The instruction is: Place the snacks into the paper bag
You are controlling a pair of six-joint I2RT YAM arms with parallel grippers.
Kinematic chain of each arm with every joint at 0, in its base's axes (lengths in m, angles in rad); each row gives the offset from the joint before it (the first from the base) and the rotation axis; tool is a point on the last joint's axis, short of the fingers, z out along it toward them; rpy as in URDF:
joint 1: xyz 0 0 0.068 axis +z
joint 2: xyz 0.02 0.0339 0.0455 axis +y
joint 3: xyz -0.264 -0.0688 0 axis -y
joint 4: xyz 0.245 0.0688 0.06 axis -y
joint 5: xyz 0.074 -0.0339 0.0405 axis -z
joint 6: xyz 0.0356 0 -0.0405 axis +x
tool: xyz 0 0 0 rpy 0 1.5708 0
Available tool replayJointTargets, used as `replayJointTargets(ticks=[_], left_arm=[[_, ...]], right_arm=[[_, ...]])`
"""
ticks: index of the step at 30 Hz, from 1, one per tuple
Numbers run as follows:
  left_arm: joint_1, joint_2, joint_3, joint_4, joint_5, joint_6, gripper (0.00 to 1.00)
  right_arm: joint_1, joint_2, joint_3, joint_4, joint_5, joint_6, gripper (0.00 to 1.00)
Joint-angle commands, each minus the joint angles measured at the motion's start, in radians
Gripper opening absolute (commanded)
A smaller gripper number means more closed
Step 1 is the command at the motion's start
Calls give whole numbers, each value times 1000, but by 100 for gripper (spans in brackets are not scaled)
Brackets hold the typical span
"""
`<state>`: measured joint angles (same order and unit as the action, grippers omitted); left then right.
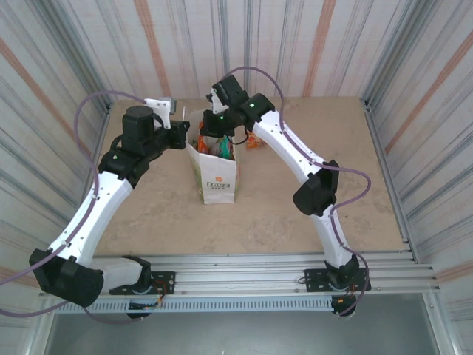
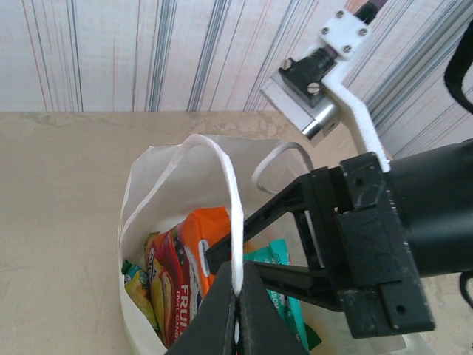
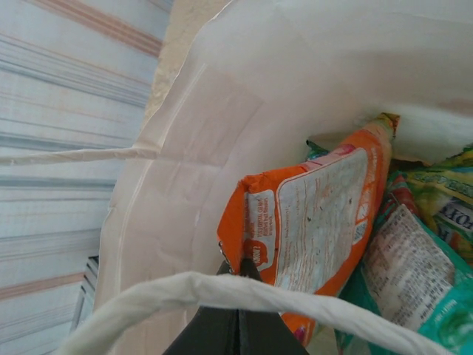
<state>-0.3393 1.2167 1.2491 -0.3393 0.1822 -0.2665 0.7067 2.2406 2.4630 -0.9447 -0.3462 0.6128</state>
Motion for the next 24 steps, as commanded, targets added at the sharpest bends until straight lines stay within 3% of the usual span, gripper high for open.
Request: replayJointTargets(ticks=[1,9,17,24], left_arm=[[6,-9,26,19,-9,11,0],[6,-8,24,23,-6,10,0],[6,-6,26,26,-1,11,0],[6,4,26,39,28,0,0]], right_arm=[[-2,-114,30,-42,44,-45,0],[2,-229,13,-152,138,-75,0],[1,-357,-144,-181,261,-95,0],[9,-321,-177,-177,297,-118,0]])
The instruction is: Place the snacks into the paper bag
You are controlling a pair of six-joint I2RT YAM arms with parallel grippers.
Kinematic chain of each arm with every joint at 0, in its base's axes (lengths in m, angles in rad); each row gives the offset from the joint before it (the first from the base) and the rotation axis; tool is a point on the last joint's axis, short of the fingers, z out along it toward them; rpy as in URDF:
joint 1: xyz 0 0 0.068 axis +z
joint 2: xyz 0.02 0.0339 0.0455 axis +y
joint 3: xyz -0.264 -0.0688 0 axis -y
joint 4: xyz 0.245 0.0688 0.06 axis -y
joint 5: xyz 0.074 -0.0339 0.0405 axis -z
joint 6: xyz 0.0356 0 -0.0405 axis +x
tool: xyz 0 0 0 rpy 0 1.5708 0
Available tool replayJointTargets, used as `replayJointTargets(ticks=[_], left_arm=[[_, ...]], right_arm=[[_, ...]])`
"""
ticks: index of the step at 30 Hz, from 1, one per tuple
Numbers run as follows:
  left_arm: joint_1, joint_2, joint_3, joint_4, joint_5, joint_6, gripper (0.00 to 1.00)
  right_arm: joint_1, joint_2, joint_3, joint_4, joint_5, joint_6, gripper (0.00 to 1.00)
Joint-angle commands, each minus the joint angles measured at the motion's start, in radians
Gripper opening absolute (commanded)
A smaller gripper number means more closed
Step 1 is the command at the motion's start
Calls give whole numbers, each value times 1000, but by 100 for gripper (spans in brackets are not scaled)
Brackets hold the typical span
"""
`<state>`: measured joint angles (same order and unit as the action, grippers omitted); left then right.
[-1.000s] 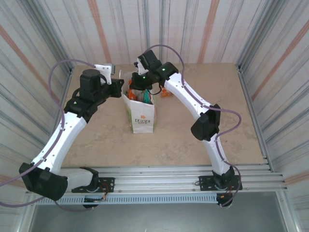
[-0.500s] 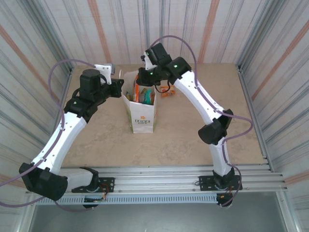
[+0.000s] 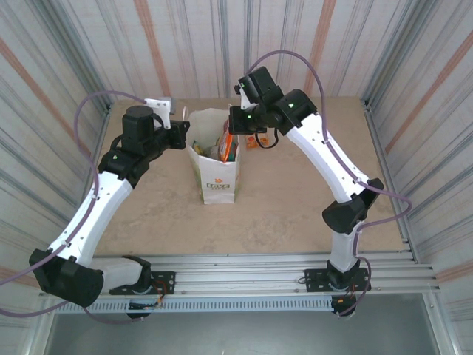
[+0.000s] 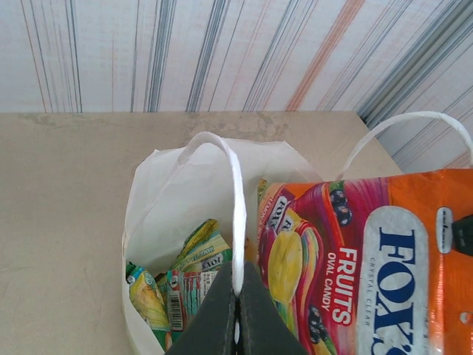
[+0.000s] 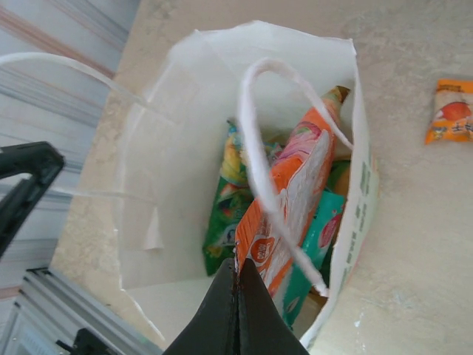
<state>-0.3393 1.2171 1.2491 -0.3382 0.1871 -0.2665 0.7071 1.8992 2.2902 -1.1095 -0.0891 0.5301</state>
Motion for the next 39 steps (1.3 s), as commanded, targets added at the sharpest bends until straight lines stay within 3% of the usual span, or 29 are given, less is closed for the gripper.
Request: replayJointTargets(ticks=[1,8,16,22,31,39], left_arm=[[6,4,24,41,27,-1,0],[5,7,26,51,57,-7,0],[3,12,23,64,80,-22,0],[2,7,23,60,76,-18,0],[2,-5,49,26,28,8,15],[3,-35,88,-33,-27,35,37]], right_arm=[[12,39,0,-8,41,-37,0],[40,209,111,11,-2,-45,0],[55,345,158,175,-175,0,0],[54,393,169,232,-255,20,26],[32,254,166,194,-196,-24,44],[23,70,126,159,-190,-76,48]])
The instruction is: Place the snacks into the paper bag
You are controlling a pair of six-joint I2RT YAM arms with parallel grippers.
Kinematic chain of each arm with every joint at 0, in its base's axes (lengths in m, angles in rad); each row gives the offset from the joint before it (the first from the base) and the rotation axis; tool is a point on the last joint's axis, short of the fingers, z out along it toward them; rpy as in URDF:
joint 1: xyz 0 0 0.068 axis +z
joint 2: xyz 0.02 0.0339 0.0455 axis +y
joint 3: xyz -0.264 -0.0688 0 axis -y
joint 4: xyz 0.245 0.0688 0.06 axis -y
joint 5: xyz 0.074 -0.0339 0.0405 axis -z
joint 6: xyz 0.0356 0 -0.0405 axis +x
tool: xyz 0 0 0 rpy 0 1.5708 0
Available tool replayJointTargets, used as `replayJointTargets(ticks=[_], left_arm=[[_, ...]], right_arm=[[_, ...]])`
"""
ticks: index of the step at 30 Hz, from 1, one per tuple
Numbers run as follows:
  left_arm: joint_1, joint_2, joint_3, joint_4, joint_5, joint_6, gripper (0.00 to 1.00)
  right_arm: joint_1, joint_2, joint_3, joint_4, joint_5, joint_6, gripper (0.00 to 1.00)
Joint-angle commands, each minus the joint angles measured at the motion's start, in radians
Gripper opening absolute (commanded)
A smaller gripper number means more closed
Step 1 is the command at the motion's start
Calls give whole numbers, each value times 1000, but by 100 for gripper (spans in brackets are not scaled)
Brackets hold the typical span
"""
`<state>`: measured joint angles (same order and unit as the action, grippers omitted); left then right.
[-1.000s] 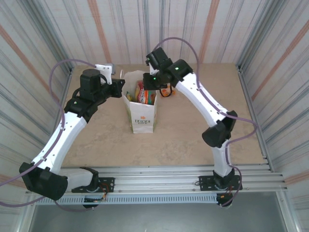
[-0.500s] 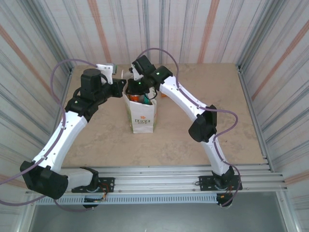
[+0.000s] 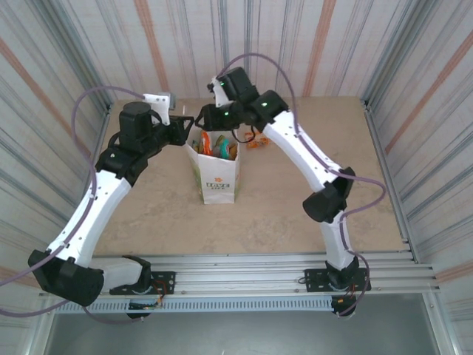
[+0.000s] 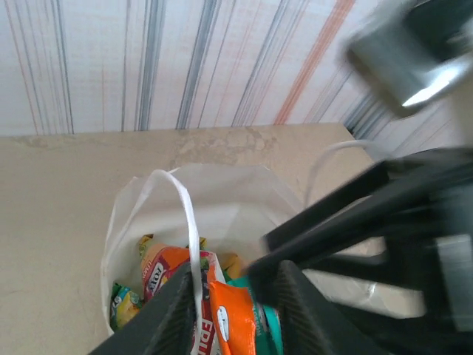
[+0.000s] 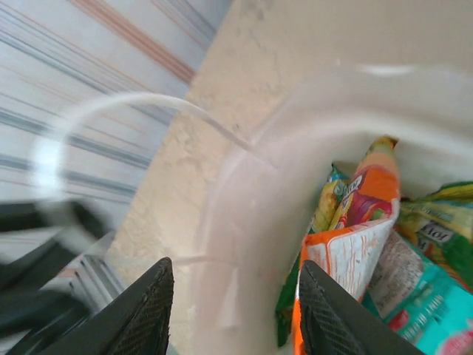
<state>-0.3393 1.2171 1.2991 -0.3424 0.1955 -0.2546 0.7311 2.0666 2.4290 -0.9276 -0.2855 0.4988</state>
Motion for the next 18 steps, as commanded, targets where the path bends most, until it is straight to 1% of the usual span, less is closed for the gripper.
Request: replayJointTargets(ticks=[1,5,9,12,15,18], left_arm=[[2,-37,41,-33,-39,25,38],[2,-41,46,-54,-44,32,40],[3,-38,41,-62,-44,31,40],[2,-28,52,-79,-45,26,40],[2,-9,71,-124,-74,25,40],[3,6,79,-148,-93,30,39]], right_arm=[[-3,-122,-33,-21,5,-46,48],[-10,-199,-100,-40,46,-45,47],[1,-215,-117,-95,96,-35,46],[25,-197,-104,-132,135,-34,46],[50,-159,-71,-154,154,-36,46],[74,-95,-7,-182,178,-26,46]])
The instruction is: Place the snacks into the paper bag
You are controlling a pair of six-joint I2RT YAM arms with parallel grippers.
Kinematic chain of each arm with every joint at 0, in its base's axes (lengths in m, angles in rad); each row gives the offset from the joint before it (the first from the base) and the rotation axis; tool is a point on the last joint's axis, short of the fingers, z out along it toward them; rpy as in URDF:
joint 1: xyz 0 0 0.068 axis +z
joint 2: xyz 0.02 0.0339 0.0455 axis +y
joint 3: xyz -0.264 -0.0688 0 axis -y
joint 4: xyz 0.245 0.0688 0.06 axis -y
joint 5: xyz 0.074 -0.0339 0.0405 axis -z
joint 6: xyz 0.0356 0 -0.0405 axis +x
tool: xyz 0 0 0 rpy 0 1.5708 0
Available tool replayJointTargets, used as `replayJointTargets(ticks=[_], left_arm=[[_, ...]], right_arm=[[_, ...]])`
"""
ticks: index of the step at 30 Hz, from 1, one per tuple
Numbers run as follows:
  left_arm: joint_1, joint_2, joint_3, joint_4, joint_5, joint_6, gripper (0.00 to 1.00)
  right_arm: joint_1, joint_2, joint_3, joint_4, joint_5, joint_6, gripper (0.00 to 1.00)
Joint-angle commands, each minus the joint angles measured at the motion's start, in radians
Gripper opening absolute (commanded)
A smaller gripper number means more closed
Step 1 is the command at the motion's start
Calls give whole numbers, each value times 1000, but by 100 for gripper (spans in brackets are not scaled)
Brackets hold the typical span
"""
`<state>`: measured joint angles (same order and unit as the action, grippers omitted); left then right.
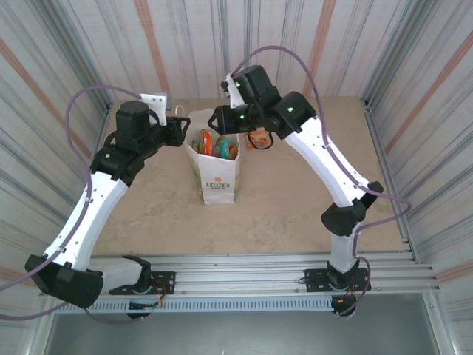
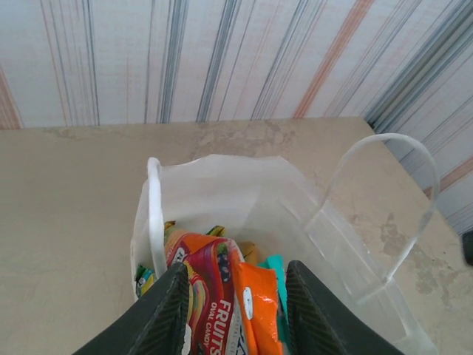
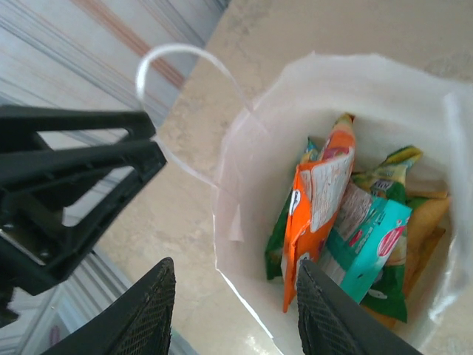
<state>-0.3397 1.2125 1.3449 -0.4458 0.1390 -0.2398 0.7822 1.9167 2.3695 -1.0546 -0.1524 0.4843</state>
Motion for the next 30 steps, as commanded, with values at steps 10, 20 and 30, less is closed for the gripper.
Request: replayJointTargets(ticks=[10,20,30], left_arm=[[4,51,39,-49,-69,29,7],[3,57,37,-12,-19,18,0],[2,46,35,2,5,14,0]], right_arm=[[27,271,232,-160,159,38,48],[12,387,232,-108,83,53,49],[-11,477,231,-73,83,56,37]])
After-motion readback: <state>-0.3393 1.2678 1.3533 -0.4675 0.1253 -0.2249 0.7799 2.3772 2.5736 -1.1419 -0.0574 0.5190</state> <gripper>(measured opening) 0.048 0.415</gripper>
